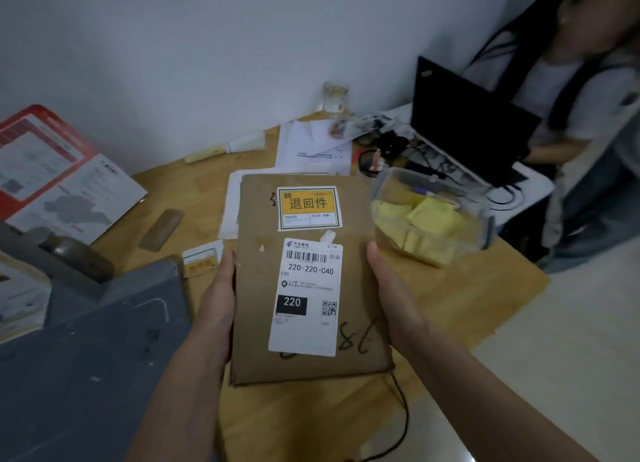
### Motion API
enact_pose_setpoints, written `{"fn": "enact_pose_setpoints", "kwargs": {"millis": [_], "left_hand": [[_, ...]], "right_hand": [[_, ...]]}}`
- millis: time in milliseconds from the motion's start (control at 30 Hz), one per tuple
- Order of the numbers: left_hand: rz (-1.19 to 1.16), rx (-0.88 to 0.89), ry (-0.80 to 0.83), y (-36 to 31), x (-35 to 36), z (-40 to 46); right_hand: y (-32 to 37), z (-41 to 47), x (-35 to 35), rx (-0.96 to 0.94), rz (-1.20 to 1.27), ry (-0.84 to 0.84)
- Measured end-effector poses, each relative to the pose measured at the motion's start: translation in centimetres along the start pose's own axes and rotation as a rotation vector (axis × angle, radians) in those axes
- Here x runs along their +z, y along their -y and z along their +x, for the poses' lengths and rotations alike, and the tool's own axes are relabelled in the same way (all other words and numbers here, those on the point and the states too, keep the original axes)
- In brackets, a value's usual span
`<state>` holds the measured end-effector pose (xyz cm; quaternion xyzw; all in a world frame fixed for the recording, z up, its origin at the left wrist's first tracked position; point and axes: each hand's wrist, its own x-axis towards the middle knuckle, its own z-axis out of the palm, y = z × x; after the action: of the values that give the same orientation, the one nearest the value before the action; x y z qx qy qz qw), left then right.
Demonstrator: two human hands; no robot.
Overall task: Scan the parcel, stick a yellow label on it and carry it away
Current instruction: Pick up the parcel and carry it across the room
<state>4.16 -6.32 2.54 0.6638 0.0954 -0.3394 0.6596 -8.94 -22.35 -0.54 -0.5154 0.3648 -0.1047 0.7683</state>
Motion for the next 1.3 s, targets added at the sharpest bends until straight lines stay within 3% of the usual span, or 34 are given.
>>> {"fn": "enact_pose_setpoints", "kwargs": {"millis": [167, 433, 733, 1067, 1300], "left_hand": [[0.086, 0.001, 0.236, 3.0, 6.0, -3.6], [0.305, -0.033, 0.624, 11.4, 15.7, -12.3], [0.541, -0.082, 0.978, 20.1, 23.0, -23.7], [0.689, -0.101, 1.285, 26.7, 27.5, -35.3], [0.719, -0.156, 1.344, 29.3, 29.6, -37.8]], "right_hand": [[-0.6, -6.0, -7.0, -0.064, 0.09, -0.147], [-5.3, -20.4, -17.7, -0.052, 0.301, -0.551], [-10.6, -35.8, -24.6, -0.172, 0.479, -0.856], [-15.9, -47.7, -29.3, -0.303, 0.576, -1.131], [-17.3, -50.6, -31.4, -0.374, 0.586, -1.189]]}}
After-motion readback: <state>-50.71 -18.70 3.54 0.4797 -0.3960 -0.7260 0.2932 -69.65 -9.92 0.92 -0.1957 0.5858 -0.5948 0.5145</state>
